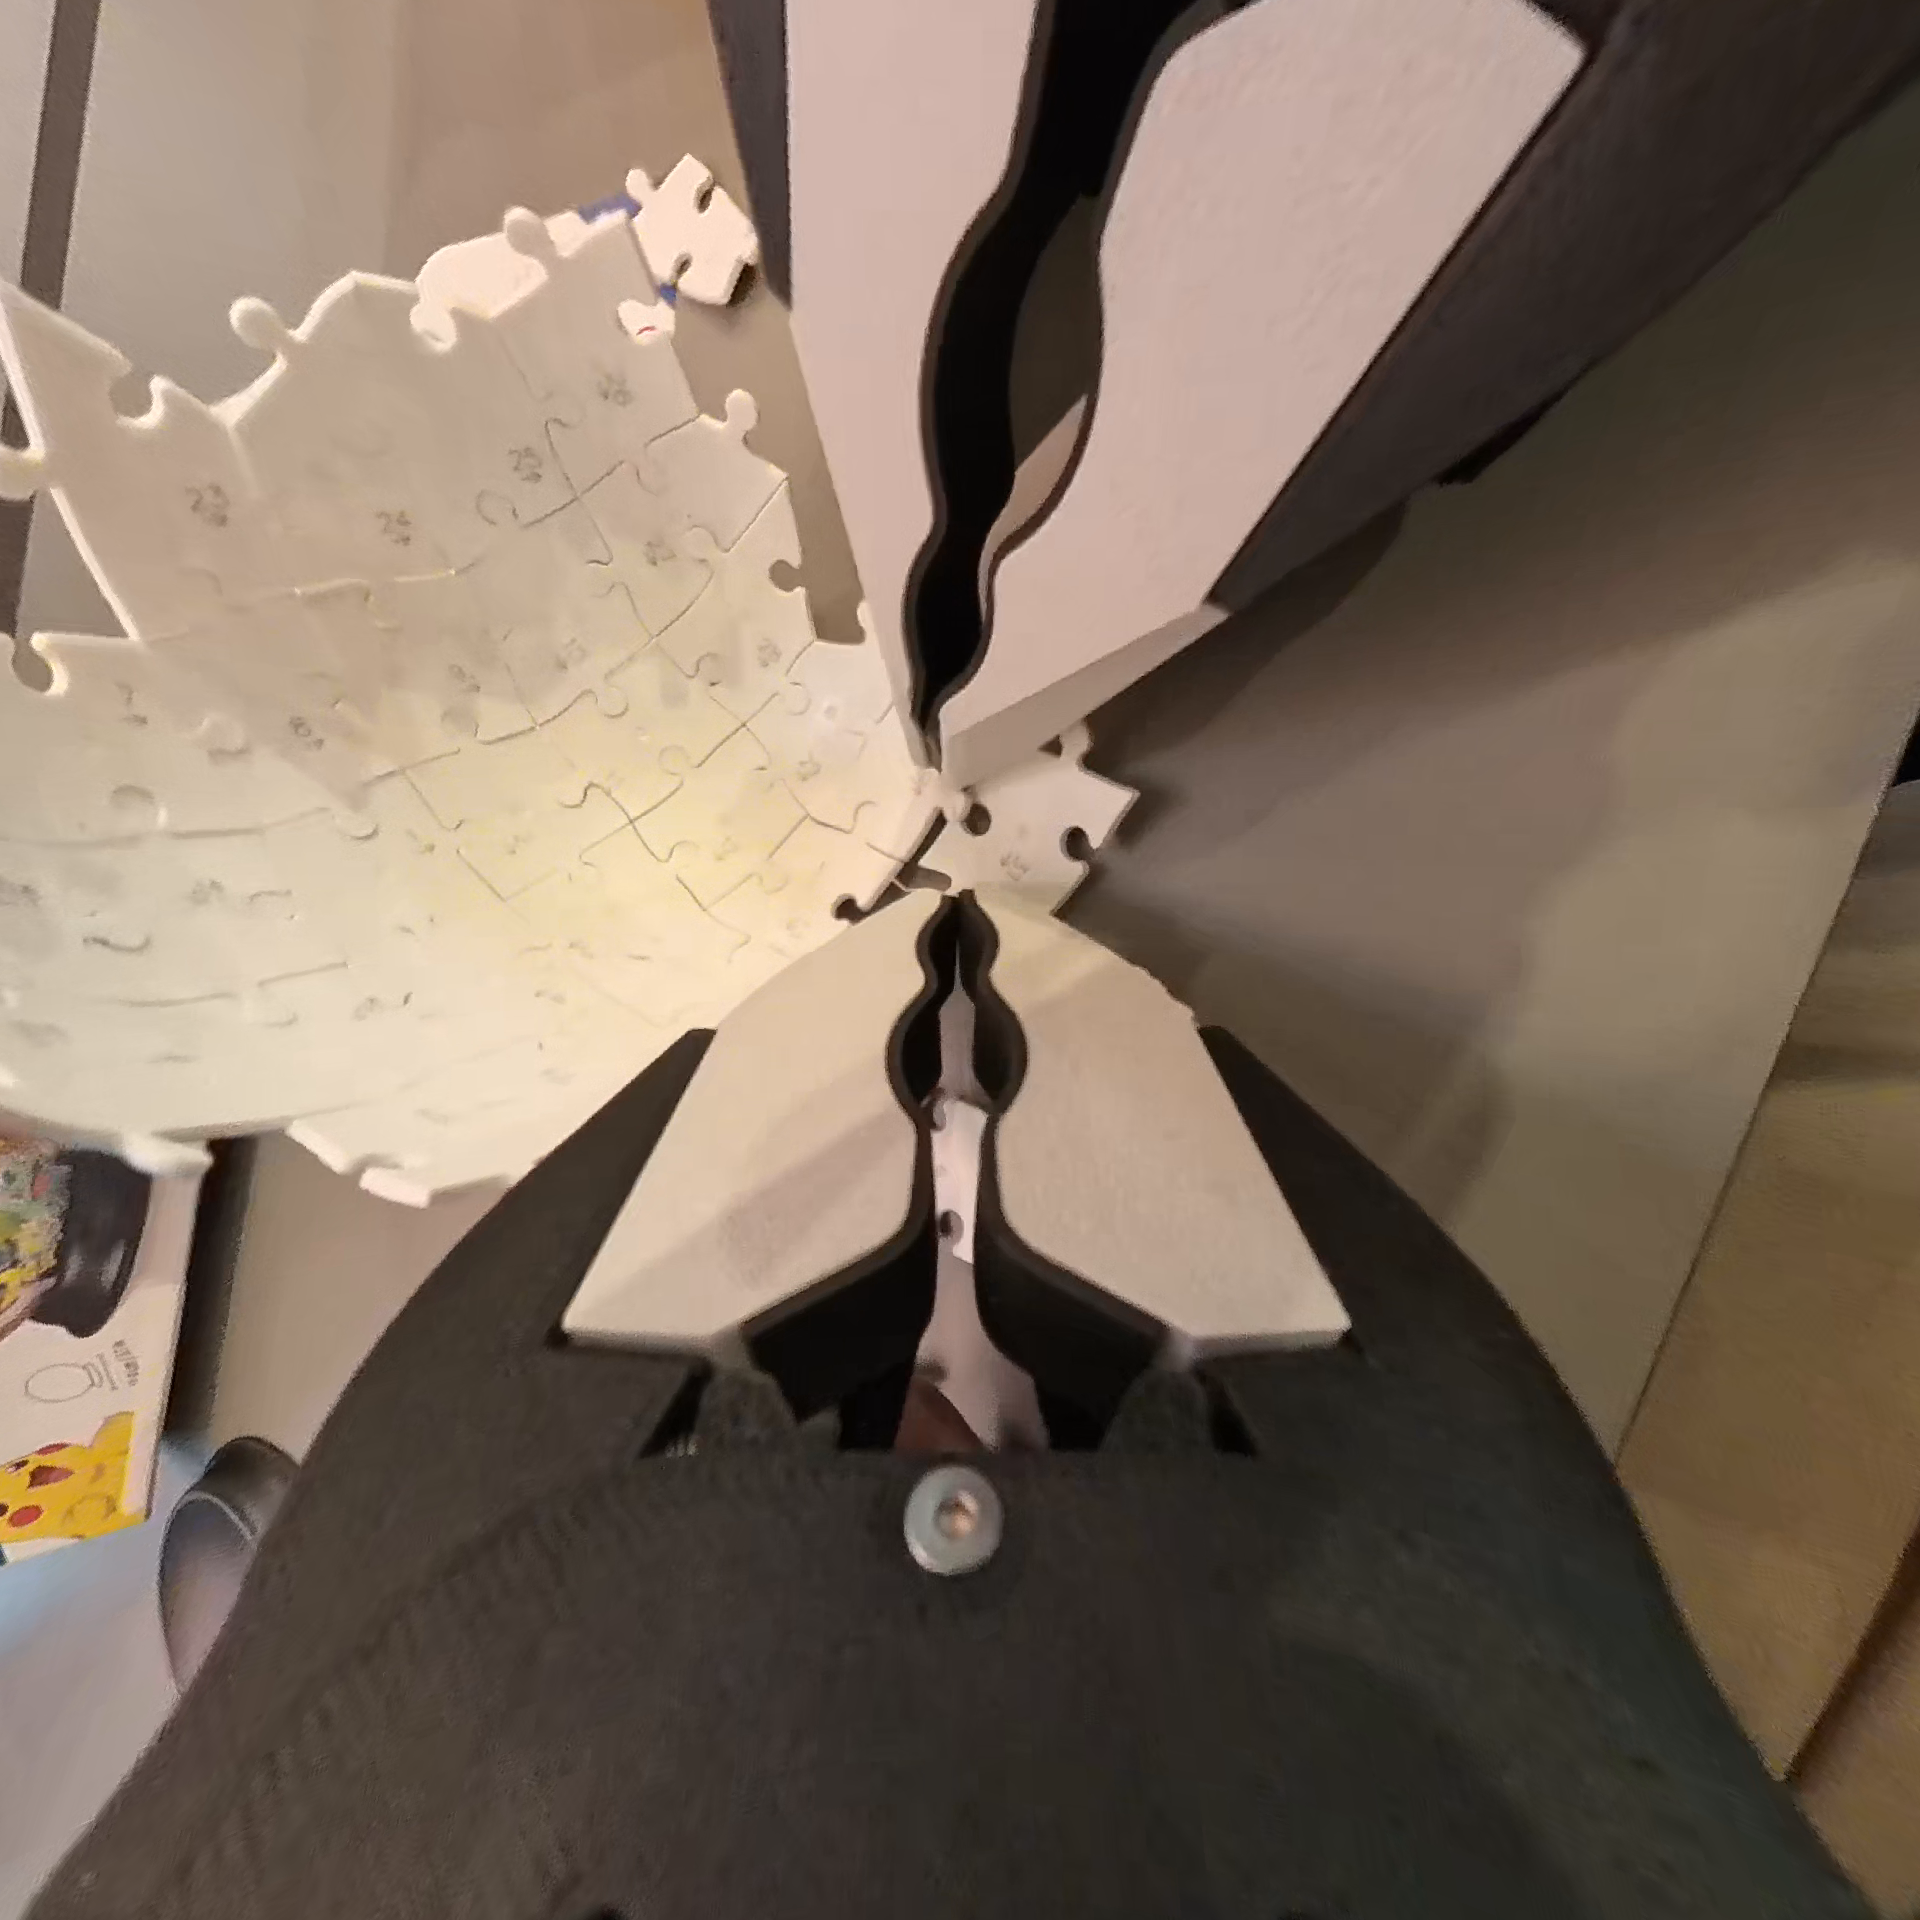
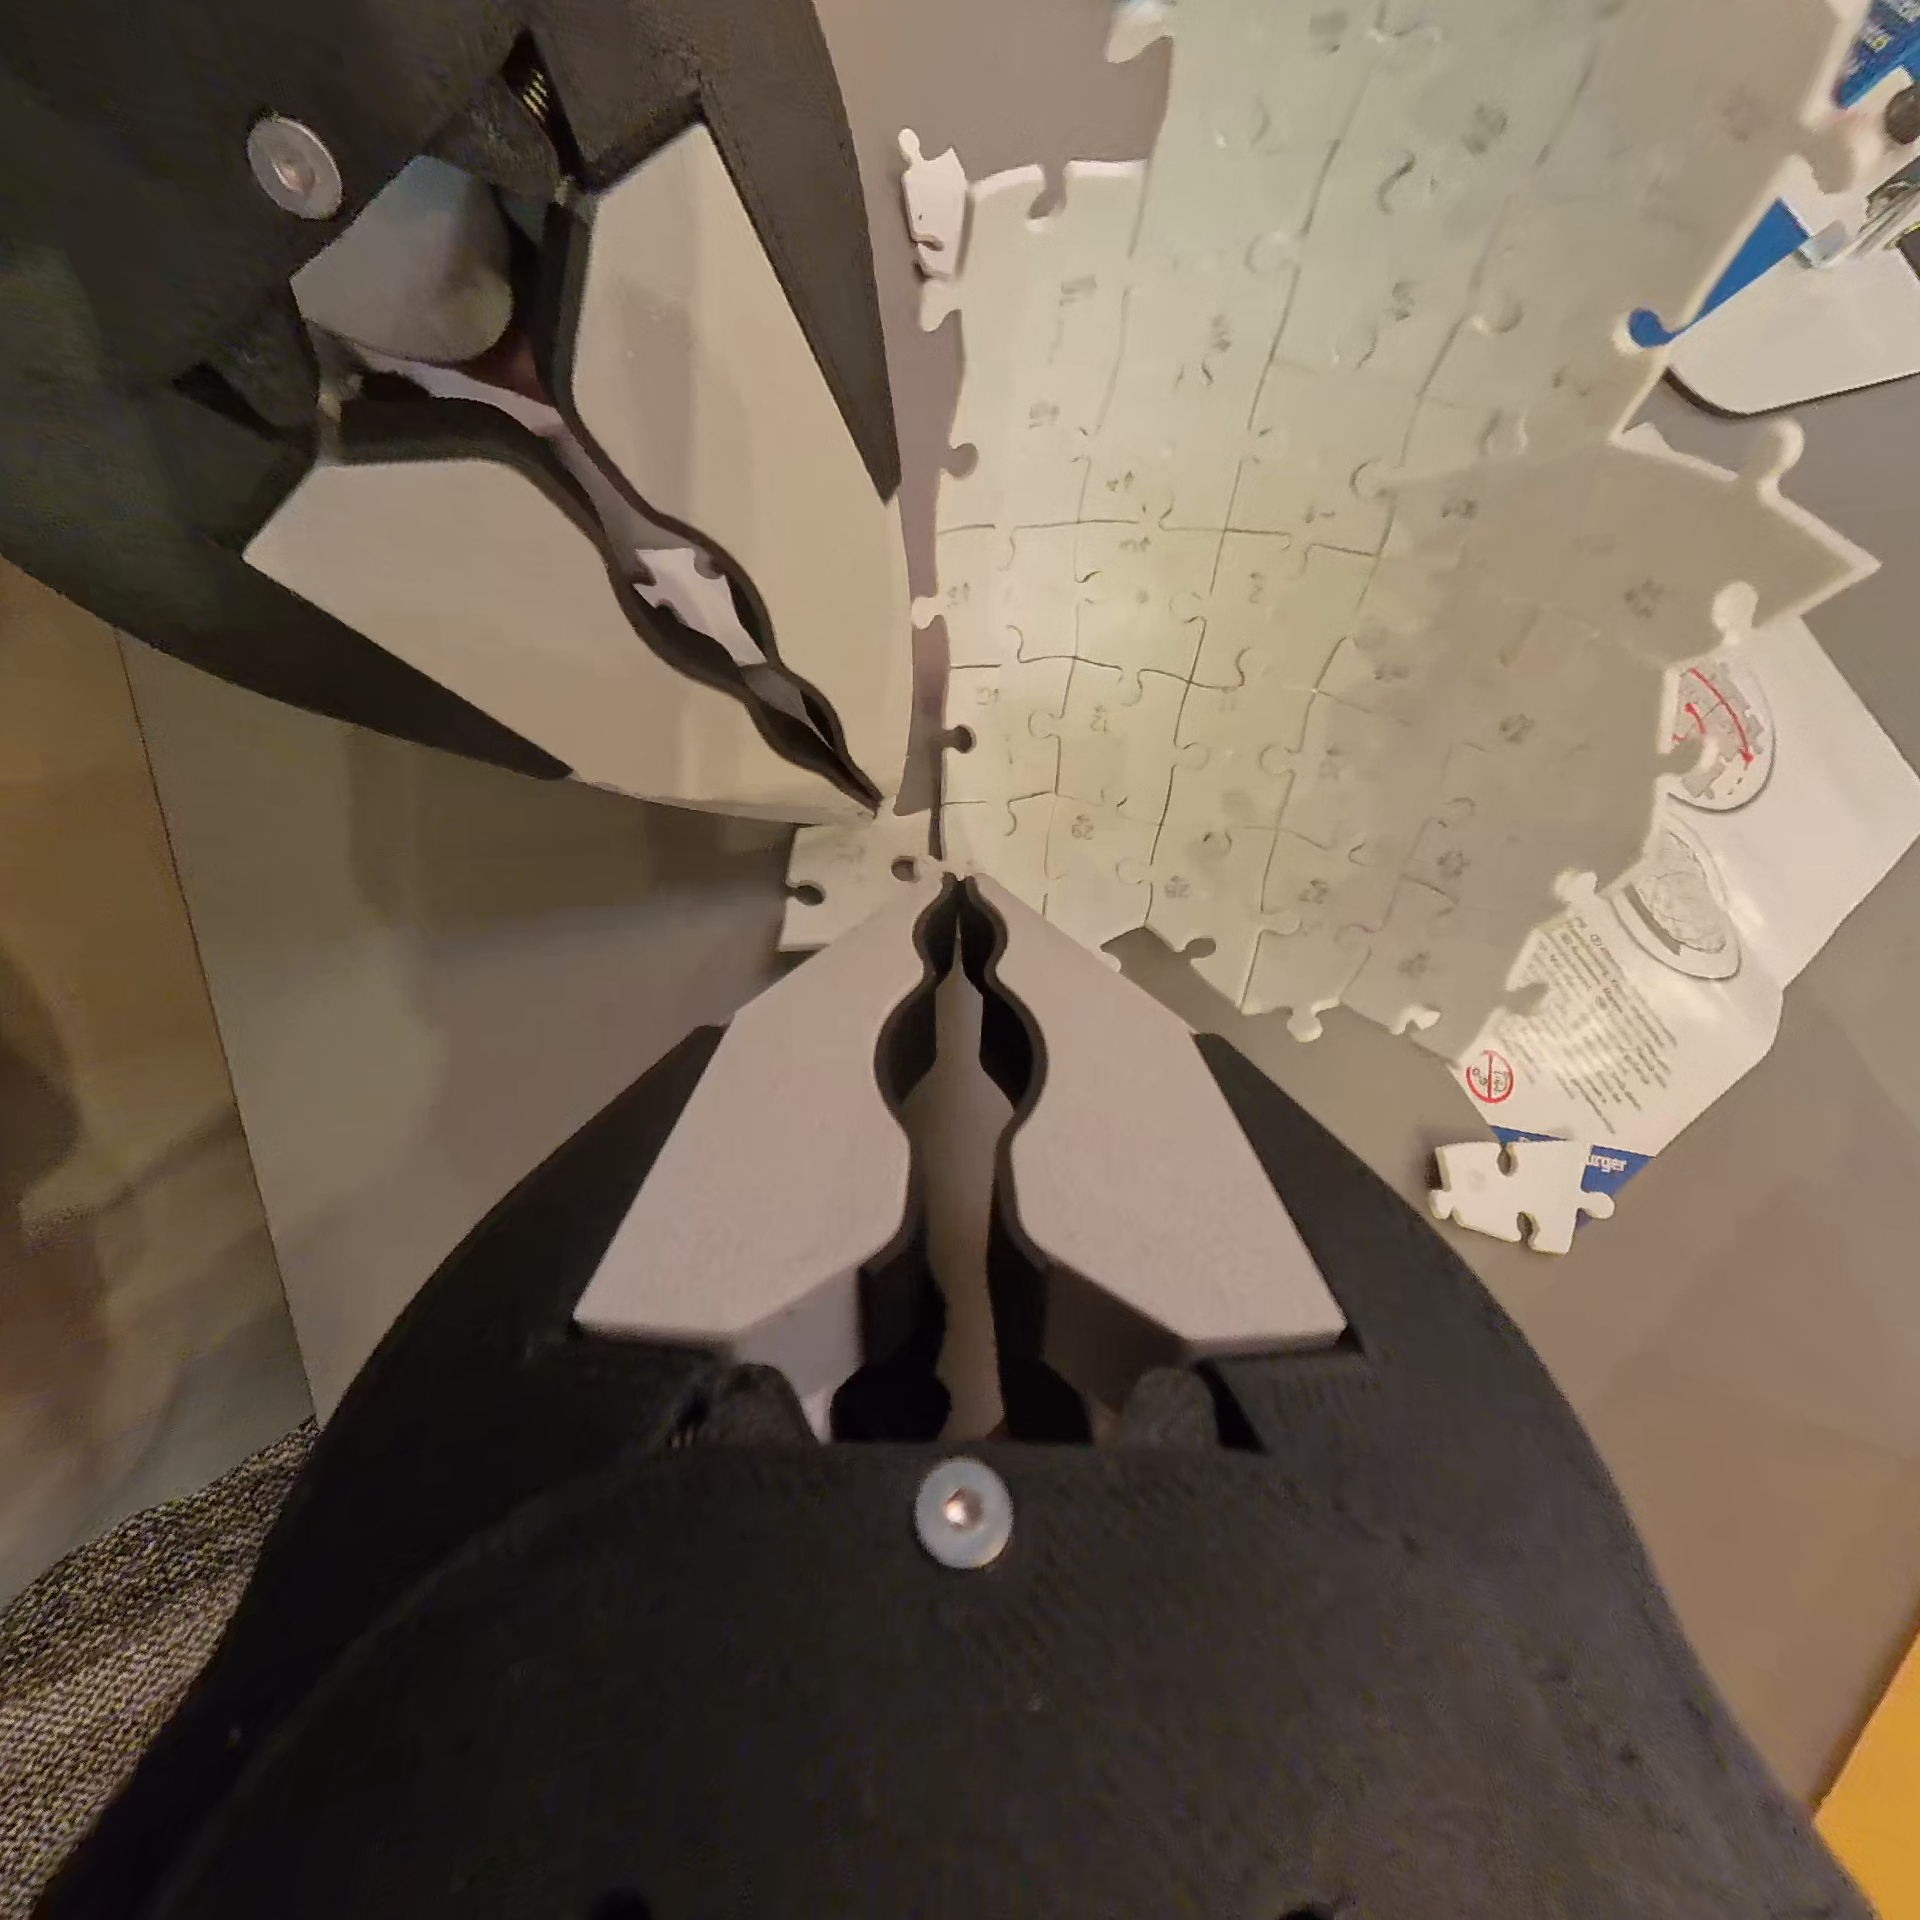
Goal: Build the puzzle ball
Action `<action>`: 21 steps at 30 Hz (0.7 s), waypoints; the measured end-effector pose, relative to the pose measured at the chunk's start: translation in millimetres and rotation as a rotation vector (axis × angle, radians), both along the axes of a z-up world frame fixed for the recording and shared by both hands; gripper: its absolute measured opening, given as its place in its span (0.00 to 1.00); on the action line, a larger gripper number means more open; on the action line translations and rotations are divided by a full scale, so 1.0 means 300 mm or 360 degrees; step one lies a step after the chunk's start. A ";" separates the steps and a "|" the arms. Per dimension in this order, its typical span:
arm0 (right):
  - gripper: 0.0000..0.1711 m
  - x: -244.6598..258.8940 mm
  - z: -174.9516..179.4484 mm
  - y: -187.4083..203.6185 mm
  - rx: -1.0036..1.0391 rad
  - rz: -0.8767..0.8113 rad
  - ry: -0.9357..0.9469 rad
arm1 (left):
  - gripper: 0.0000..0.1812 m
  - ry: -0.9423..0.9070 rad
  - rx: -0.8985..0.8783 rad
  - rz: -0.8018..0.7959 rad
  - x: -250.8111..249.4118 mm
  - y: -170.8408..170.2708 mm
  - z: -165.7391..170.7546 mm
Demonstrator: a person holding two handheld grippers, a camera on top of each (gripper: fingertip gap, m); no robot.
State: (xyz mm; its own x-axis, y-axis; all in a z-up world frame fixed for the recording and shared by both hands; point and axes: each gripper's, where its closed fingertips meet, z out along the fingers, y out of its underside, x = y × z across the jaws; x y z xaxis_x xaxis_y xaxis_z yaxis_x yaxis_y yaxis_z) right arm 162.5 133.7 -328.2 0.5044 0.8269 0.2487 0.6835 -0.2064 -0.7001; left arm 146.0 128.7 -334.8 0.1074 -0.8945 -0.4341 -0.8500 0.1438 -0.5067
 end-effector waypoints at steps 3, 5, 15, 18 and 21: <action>0.00 -0.001 -0.004 -0.002 -0.0026 0.0017 -0.0019 | 0.00 0.0004 0.0027 0.0004 0.001 0.001 0.001; 0.00 0.000 -0.008 -0.003 -0.0041 0.0023 -0.0030 | 0.00 0.0002 0.0038 0.0001 0.004 0.002 0.002; 0.00 -0.005 -0.011 -0.008 -0.0057 0.0044 -0.0062 | 0.02 -0.0039 0.0165 0.0032 0.008 0.011 0.031; 0.00 -0.004 -0.011 -0.009 -0.0061 0.0040 -0.0054 | 0.02 -0.0097 0.0189 -0.0054 0.021 -0.027 0.058; 0.00 -0.004 -0.012 -0.009 -0.0061 0.0037 -0.0049 | 0.02 -0.0122 0.0207 -0.0179 0.050 -0.075 0.062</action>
